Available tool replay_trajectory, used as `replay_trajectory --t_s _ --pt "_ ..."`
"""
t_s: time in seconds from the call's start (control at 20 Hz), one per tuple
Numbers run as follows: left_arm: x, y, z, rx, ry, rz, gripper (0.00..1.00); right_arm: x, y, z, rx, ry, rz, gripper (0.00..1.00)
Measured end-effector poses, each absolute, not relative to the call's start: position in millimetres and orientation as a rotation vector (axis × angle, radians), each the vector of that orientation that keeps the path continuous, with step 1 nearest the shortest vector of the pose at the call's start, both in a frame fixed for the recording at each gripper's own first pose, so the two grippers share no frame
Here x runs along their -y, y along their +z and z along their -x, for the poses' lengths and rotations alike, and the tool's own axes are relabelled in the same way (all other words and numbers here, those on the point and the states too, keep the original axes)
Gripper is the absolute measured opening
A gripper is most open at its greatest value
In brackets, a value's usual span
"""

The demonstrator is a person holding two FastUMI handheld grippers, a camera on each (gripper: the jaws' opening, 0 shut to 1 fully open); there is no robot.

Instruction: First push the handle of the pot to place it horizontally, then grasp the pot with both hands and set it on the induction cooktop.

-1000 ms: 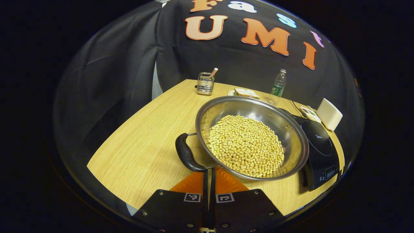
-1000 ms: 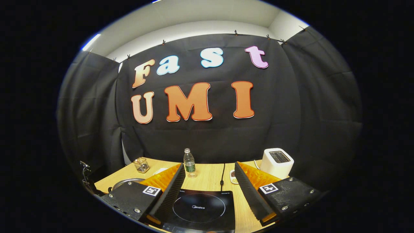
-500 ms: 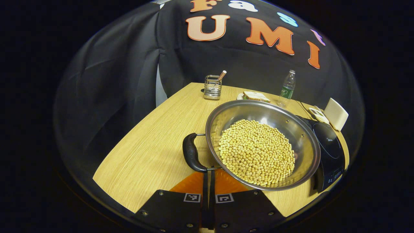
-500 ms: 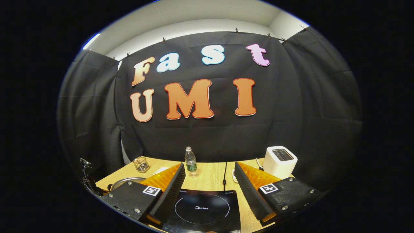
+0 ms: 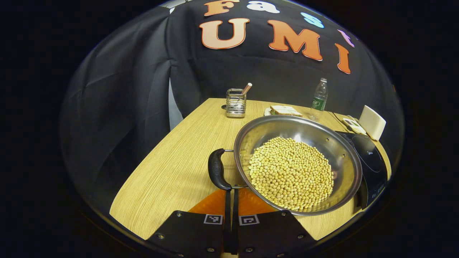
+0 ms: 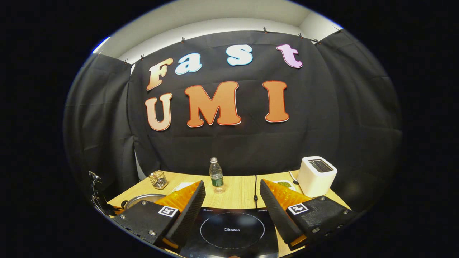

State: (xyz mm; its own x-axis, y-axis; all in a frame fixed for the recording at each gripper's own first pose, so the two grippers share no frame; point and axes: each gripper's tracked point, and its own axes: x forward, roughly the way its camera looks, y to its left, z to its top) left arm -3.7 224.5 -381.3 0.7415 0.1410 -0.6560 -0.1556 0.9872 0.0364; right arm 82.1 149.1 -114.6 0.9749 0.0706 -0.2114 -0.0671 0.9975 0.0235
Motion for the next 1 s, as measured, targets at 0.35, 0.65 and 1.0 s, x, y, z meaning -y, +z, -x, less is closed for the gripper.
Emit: replay_trajectory --t_s 0.35,0.65,1.0 --pt "-234.7 -383.8 -12.4 -0.699 0.127 0.039 0.02 -193.0 -140.9 -82.3 -0.306 0.147 -0.025 0.95" --pt "-246.4 -387.9 -29.2 -0.687 0.124 0.057 0.02 -217.8 -169.2 -87.6 -0.376 0.165 0.000 0.95" --pt "-259.4 -384.2 -42.4 -0.642 0.115 0.053 0.01 -251.2 -221.7 -96.1 -0.476 0.159 0.057 0.95"
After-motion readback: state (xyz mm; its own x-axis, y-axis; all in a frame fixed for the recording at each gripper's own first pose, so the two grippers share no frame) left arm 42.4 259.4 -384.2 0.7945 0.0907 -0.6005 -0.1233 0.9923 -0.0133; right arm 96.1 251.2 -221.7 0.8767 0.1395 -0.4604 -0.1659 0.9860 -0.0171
